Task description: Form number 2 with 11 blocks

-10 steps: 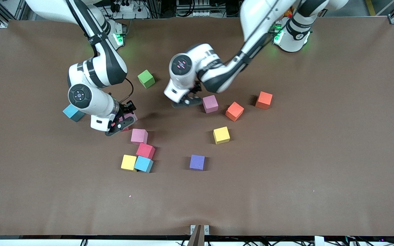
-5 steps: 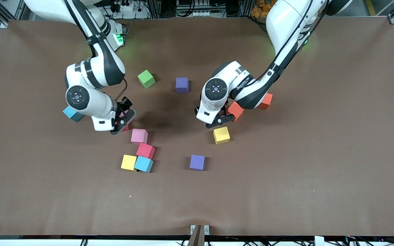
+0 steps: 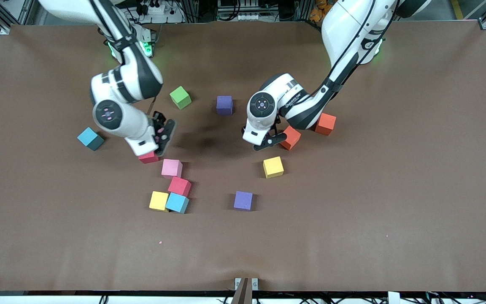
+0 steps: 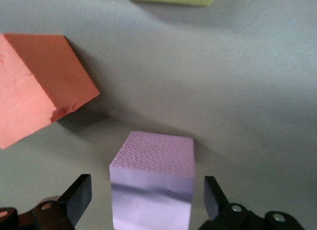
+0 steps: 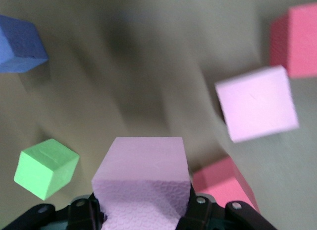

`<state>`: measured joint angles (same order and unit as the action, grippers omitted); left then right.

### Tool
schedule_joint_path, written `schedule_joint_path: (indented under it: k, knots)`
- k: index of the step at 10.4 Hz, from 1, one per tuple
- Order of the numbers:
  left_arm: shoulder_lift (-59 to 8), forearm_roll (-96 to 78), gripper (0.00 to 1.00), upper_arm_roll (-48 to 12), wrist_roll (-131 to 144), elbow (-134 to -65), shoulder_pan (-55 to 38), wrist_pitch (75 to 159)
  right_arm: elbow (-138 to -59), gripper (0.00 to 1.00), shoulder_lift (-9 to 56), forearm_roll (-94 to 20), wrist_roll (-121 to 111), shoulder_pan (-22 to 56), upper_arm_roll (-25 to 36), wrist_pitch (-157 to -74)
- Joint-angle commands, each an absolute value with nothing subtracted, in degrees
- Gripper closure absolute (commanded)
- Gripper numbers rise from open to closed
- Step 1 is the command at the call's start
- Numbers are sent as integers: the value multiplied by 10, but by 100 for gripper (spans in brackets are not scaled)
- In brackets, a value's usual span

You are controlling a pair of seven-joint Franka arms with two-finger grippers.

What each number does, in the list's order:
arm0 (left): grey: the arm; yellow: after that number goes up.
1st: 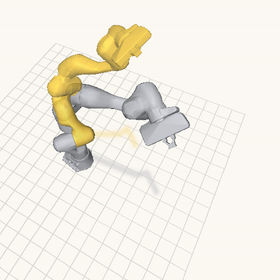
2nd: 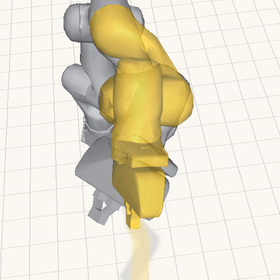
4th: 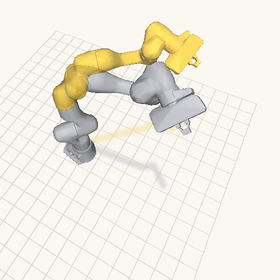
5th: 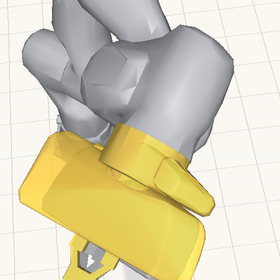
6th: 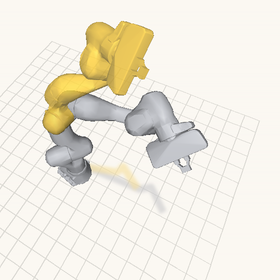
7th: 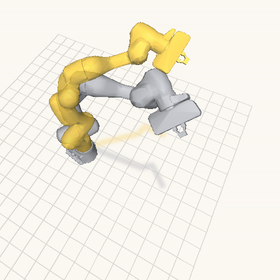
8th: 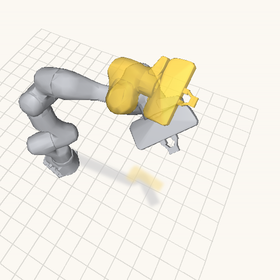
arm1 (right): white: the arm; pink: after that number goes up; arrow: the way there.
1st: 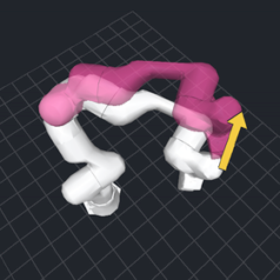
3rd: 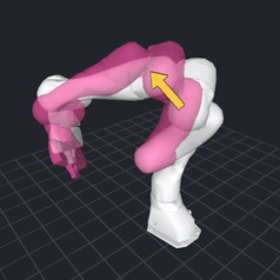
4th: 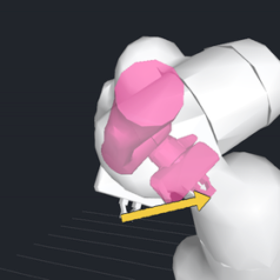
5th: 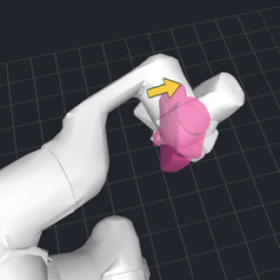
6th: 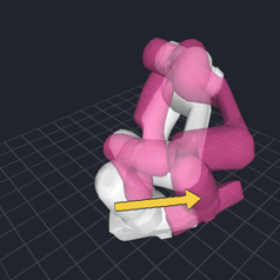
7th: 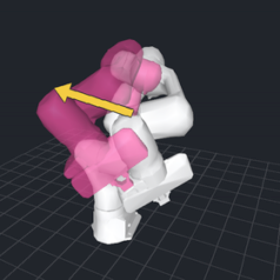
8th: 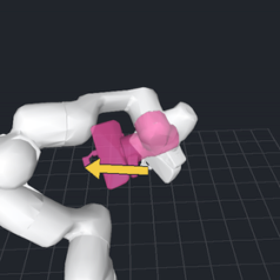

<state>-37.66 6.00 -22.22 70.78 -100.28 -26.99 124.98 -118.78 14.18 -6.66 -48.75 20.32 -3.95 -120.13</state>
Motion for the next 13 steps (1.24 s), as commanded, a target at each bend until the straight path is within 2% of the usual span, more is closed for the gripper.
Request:
schedule_joint_path:
  k: [1, 3, 6, 7, 8, 9, 13]
  knots:
    - [-364, 76, 0, -222, 723, -1030, -273, 1275, -1220, 76, 127, -70, -502, 238, -50, -1223]
    - [-367, 89, 0, -223, 723, -1048, -275, 1302, -1247, 76, 124, -70, -504, 234, -94, -1229]
    - [-368, 89, 0, -223, 736, -1049, -283, 1303, -1308, 76, 120, -70, -497, 229, -168, -1312]
    - [-367, 89, 10, -223, 736, -1049, -283, 1302, -1327, 76, 123, -70, -496, 224, -186, -1337]
    - [-365, 88, 73, -224, 738, -1047, -278, 1299, -1338, 76, 126, -70, -495, 223, -206, -1352]
    - [-359, 88, 100, -224, 744, -1043, -273, 1293, -1344, 76, 130, -70, -476, 224, -216, -1358]
    - [-322, 78, 100, -228, 790, -1042, -250, 1237, -1344, 76, 158, -63, -440, 232, -236, -1389]
